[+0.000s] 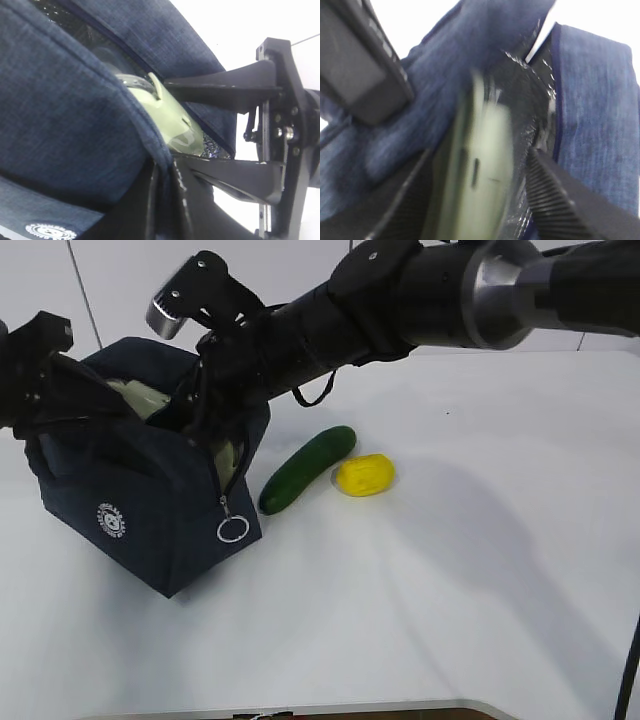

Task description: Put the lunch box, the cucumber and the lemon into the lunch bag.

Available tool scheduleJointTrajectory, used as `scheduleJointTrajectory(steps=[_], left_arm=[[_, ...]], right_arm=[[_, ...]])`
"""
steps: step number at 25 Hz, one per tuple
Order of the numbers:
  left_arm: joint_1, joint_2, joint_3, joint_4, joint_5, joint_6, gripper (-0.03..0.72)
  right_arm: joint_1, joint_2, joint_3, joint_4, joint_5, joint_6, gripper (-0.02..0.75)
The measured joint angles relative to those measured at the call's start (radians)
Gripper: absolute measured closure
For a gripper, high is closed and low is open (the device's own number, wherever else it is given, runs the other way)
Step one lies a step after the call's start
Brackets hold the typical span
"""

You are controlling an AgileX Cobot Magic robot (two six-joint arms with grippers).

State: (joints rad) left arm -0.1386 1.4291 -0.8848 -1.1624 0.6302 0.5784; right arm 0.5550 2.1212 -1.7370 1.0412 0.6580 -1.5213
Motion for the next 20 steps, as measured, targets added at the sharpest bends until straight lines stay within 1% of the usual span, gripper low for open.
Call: scheduleJointTrajectory(steps=[4,11,15,18,20], left_arm=[[0.0,0.0,0.0,0.002,0.0,0.0,0.685],[0.0,0.0,0.0,0.027,-0.006,0.002,0.685],[0.0,0.0,0.0,0.038,-0.008,0.002,0.685],[0.0,0.0,0.0,0.067,-0.019,0.002,0.685],[0.0,0.0,0.0,0.088,-0.029,0.004,0.685]], right_arm=[[0.0,0.0,-0.011,0.006,0.0,0.0,0.249],[0.0,0.0,-0.015,-0.002,0.002,-0.002,0.235],[0.0,-0.018,-0.019,-0.045,0.003,0.013,0.235],[0.0,-0.057,-0.019,-0.098,0.006,0.082,0.235],[0.0,-0.081,-0.019,-0.153,0.008,0.136,0.235]])
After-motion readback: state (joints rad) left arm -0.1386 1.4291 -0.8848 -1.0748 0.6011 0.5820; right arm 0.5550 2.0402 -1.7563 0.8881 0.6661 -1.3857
